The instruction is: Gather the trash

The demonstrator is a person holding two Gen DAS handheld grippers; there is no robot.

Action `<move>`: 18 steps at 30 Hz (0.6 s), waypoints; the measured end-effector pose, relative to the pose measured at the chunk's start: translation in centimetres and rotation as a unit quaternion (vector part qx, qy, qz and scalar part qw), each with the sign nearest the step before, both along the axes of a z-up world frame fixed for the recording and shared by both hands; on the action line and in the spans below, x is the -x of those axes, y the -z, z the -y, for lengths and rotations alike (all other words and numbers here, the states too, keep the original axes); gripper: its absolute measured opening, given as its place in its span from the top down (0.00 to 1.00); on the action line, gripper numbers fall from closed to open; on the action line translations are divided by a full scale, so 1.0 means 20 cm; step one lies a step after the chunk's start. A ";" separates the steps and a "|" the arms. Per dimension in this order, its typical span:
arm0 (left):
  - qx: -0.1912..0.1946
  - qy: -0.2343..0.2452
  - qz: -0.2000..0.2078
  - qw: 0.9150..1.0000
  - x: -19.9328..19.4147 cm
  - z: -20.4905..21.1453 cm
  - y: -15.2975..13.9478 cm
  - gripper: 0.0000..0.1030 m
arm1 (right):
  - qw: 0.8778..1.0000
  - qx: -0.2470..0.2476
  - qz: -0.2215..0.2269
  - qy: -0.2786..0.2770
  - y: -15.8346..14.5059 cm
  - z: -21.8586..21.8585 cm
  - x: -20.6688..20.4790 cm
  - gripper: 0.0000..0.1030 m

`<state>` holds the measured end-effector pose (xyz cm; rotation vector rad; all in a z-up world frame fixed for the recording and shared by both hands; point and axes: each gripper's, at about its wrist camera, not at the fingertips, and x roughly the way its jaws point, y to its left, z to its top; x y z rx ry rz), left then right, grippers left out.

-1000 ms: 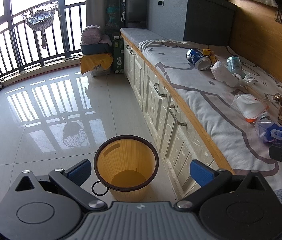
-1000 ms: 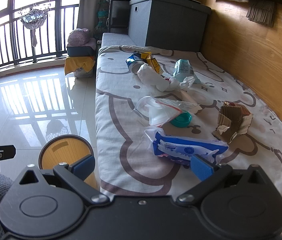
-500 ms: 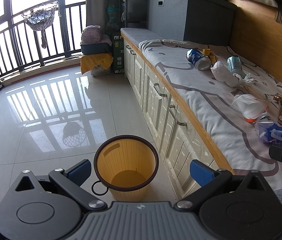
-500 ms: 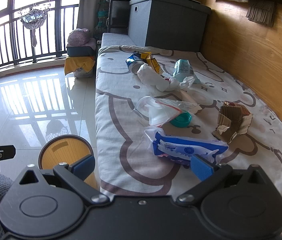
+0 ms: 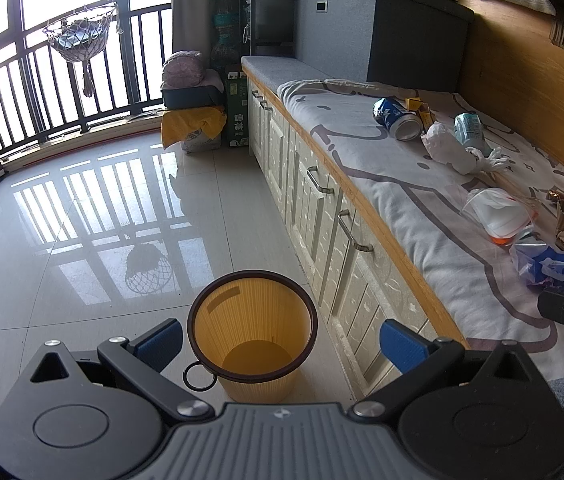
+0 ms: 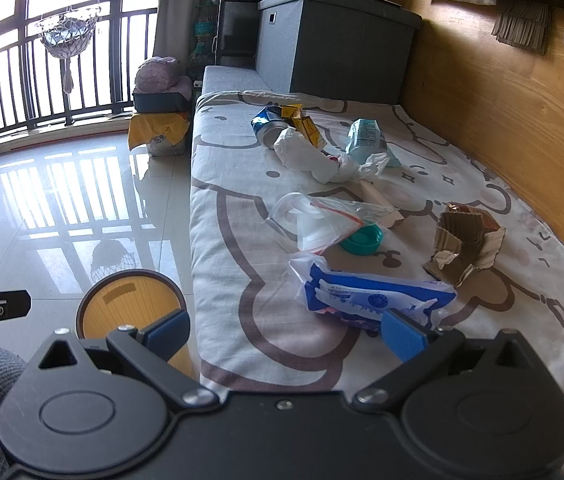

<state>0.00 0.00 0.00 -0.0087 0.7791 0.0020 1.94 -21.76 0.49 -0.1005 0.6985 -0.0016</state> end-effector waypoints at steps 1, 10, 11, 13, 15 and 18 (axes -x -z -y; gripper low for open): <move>0.000 0.000 0.000 1.000 0.00 0.00 0.00 0.00 | 1.000 0.000 0.000 0.000 0.00 0.00 0.00 0.00; 0.001 0.000 0.000 1.000 0.00 0.00 0.00 0.00 | 1.000 0.000 0.000 0.000 0.00 0.00 0.00 0.00; 0.000 0.000 0.000 1.000 0.00 0.00 0.00 0.00 | 1.000 0.000 0.000 0.000 0.00 0.00 0.00 0.00; -0.001 0.000 0.000 1.000 0.00 0.00 0.00 0.00 | 1.000 0.001 0.000 0.000 0.00 -0.01 0.00 0.00; -0.002 0.000 0.000 1.000 0.00 0.00 0.00 0.00 | 1.000 0.005 0.002 0.000 -0.01 -0.01 0.01 0.00; -0.002 -0.003 0.001 1.000 -0.01 0.01 -0.01 0.00 | 1.000 0.008 0.003 -0.004 -0.02 -0.01 0.01 0.00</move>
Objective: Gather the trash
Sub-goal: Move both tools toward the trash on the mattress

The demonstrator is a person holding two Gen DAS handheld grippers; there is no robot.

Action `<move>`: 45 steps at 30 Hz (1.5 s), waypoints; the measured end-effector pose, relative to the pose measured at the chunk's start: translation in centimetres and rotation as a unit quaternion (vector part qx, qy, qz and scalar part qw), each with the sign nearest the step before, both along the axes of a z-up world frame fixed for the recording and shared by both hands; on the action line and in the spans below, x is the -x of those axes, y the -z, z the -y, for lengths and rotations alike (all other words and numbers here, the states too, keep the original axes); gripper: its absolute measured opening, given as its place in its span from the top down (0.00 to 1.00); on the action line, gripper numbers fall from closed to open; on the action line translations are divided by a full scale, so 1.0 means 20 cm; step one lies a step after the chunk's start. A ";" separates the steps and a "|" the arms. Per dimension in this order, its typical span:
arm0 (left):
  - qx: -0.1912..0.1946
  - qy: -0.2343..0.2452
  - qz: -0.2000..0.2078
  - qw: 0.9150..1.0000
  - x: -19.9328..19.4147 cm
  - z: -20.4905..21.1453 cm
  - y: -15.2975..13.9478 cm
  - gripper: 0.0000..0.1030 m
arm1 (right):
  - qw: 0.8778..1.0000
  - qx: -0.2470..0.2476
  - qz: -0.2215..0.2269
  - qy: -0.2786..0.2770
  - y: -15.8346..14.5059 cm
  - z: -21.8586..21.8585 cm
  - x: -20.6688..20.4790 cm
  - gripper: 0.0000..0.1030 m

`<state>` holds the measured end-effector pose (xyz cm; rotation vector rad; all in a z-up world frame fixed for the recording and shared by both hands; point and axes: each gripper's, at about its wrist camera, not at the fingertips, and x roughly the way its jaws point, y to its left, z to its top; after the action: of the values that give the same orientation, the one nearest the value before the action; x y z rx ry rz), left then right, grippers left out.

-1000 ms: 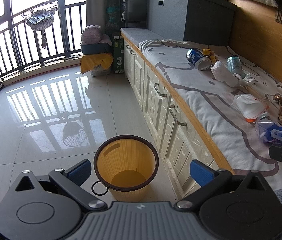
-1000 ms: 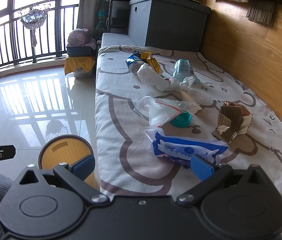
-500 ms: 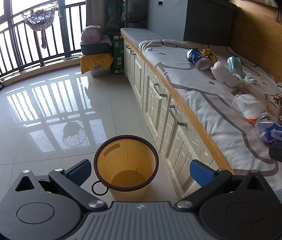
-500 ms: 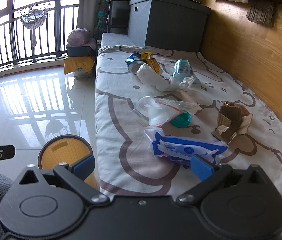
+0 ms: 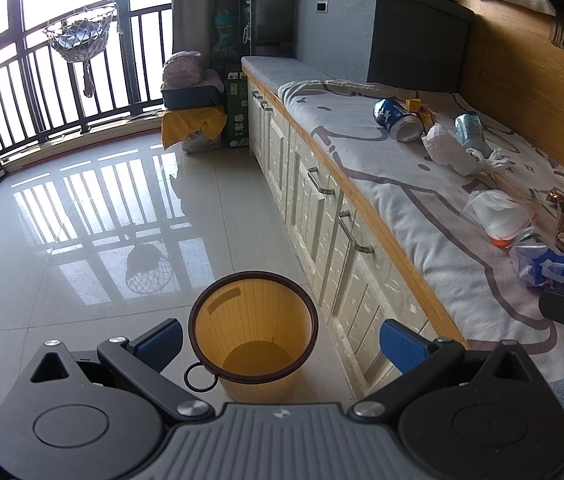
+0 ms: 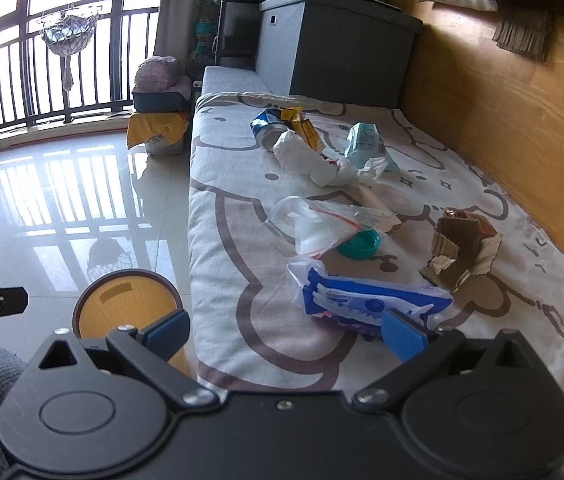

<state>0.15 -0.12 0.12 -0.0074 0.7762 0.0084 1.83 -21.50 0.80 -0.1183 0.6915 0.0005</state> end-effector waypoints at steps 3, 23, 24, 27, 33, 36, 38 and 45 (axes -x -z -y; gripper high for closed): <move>-0.005 -0.001 0.005 1.000 0.00 0.00 -0.02 0.00 | 1.000 -0.006 0.007 0.000 -0.02 0.02 0.01 0.00; 0.001 0.083 0.077 0.994 -0.15 0.24 -0.24 0.00 | 0.996 0.000 0.066 0.056 -0.08 0.39 0.05 0.00; -0.002 0.090 0.082 0.993 -0.16 0.26 -0.25 0.00 | 0.996 0.007 0.069 0.060 -0.08 0.41 0.06 0.00; -0.010 0.116 0.091 0.989 -0.19 0.35 -0.26 0.00 | 0.995 0.030 0.074 0.063 -0.05 0.45 0.07 0.00; -0.013 0.185 0.089 0.979 -0.27 0.51 -0.25 0.00 | 0.997 0.018 0.067 0.042 0.01 0.57 0.08 0.00; -0.021 0.222 0.079 0.972 -0.30 0.58 -0.23 0.00 | 0.995 0.051 0.080 0.013 0.05 0.59 0.09 0.00; -0.030 0.245 0.072 0.966 -0.34 0.62 -0.21 0.00 | 0.994 0.088 0.065 -0.013 0.08 0.58 0.07 0.00; -0.022 0.284 0.045 0.957 -0.51 0.66 -0.13 0.00 | 0.965 0.226 0.064 -0.116 0.15 0.50 0.03 0.00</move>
<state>10.35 -13.25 2.74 0.2560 0.6653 -0.5190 1.16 -31.41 -2.28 -0.6320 0.5355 0.0597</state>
